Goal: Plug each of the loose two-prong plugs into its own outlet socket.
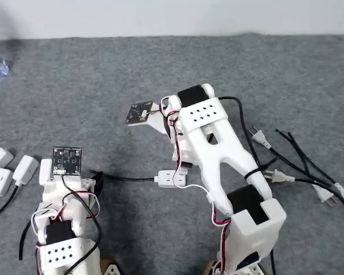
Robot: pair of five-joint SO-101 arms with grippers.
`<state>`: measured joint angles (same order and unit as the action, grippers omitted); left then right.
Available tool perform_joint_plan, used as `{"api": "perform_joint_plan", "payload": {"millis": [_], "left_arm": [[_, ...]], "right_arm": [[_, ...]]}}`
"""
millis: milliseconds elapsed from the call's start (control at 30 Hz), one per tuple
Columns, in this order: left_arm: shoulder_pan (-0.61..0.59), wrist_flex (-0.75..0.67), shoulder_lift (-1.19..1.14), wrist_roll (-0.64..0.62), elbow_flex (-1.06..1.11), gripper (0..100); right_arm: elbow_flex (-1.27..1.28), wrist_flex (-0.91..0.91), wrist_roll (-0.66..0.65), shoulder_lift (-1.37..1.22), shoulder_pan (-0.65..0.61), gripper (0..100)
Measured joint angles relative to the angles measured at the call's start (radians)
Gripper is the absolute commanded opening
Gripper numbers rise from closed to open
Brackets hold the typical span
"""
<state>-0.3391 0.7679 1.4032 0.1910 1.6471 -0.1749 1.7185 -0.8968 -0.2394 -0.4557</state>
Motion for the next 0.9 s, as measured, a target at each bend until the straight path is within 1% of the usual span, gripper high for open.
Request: {"api": "perform_joint_plan", "payload": {"millis": [233,600,900], "left_arm": [[0.0,0.0,0.0,0.0,0.0,29],[0.0,0.0,0.0,0.0,0.0,29],[0.0,0.0,0.0,0.0,0.0,29]], "right_arm": [[0.091,-0.057,-0.002,-0.025,-0.006,0.9],[0.095,-0.094,-0.003,-0.025,-0.008,0.9],[0.12,-0.112,0.0,-0.031,-0.055,0.9]]}}
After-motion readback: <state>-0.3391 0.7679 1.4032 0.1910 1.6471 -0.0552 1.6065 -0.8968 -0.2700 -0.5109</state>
